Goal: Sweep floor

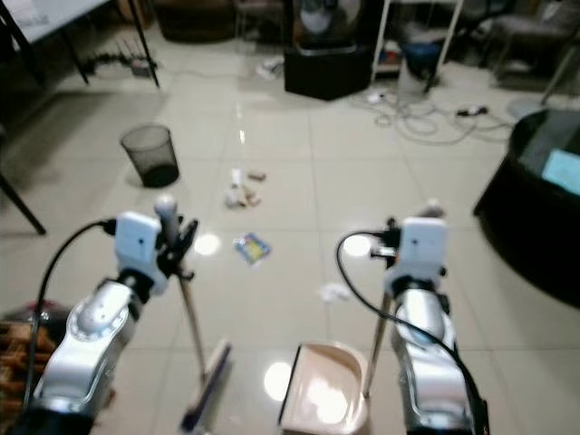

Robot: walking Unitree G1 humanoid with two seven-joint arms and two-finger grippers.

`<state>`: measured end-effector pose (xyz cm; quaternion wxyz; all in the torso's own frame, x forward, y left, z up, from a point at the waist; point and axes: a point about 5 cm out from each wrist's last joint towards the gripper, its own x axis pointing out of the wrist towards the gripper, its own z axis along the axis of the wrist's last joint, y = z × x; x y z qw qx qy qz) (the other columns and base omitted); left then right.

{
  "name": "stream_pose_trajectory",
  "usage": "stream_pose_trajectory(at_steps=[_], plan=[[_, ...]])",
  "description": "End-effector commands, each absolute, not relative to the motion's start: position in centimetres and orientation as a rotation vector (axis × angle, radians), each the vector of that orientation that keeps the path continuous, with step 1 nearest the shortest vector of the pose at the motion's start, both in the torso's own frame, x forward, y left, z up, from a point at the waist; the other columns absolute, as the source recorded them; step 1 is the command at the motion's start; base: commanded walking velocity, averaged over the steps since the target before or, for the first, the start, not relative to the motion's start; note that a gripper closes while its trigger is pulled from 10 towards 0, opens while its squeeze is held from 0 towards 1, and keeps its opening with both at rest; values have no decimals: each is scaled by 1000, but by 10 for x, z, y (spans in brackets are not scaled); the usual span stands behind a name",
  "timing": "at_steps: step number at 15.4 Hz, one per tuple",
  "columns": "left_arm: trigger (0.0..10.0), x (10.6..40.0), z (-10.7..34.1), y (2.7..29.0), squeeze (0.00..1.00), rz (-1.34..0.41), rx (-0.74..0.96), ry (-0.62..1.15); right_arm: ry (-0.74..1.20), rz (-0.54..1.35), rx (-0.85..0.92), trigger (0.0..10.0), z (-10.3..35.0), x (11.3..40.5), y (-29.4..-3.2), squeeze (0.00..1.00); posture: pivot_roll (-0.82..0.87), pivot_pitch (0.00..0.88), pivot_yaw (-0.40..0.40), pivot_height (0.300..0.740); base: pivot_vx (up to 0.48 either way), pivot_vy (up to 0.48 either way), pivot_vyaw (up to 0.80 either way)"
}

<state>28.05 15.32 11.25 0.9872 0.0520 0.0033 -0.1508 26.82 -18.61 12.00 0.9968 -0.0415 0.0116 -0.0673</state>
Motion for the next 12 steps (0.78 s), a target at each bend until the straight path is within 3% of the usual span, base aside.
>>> stream_pose_trajectory(at_steps=[1,3,6,9,12], plan=[[10000,283,119,151,0,-301,102,-25,-24,-139,-108,10000,131,272,-188,0,-21,40,29,740,0,-480,800],[10000,283,119,150,0,-301,102,-25,-25,-147,-109,10000,131,273,-188,0,-22,41,31,740,0,-480,800],[10000,284,120,150,0,-297,103,-28,-21,-179,-66,10000,131,273,-193,0,-26,43,36,740,0,-480,0],[10000,286,121,148,0,-295,103,-30,-44,-198,-207,10000,135,278,-196,0,-30,47,39,740,0,-480,0],[10000,287,122,145,0,-298,100,-38,-71,-193,-165,10000,139,280,-196,0,-28,50,37,740,0,-434,0]])
